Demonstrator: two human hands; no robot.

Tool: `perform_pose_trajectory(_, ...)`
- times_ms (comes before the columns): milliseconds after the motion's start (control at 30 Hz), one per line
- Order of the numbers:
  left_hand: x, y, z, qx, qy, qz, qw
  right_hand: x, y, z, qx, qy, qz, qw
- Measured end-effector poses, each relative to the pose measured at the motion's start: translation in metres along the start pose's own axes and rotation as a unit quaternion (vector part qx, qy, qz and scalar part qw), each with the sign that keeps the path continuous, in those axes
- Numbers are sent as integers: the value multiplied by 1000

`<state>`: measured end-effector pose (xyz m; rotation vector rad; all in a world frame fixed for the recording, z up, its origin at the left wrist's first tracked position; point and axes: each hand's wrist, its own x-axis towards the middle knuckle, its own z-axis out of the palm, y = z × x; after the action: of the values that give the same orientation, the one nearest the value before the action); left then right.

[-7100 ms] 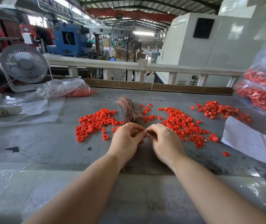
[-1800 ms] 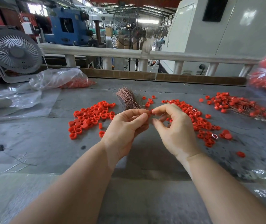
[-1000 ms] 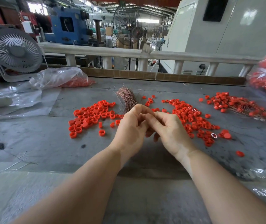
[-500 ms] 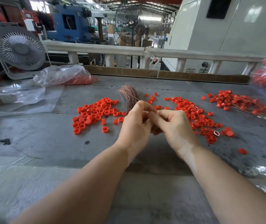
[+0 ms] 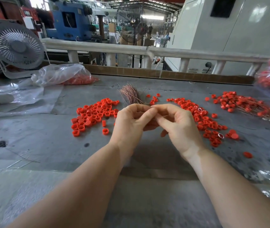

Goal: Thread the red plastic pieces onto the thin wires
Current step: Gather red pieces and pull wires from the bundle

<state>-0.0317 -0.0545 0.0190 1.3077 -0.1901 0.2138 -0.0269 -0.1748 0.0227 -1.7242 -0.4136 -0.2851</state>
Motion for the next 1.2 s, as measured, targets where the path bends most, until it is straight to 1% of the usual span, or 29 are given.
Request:
perform_pose_trajectory(167, -1, 2, 2, -58, -38, -21, 997, 1, 1, -3, 14, 27, 4, 1000)
perform_pose_trajectory(233, -1, 2, 2, -66, -43, -20, 997, 1, 1, -3, 16, 28, 6, 999)
perform_pose_trajectory(567, -2, 4, 0, -29, -21, -5, 999, 2, 1, -3, 23, 10, 11, 1000)
perform_pose_trajectory(900, -3, 5, 1, -20, -11, -1, 1000, 1, 1, -3, 20, 2, 9, 1000)
perform_pose_trajectory(1033, -3, 5, 1, 31, -3, 10, 999, 1, 0, -3, 8, 10, -9, 1000)
perform_pose_trajectory(1200, -4, 3, 4, 105, -5, 26, 994, 1, -1, -4, -21, 47, -54, 997)
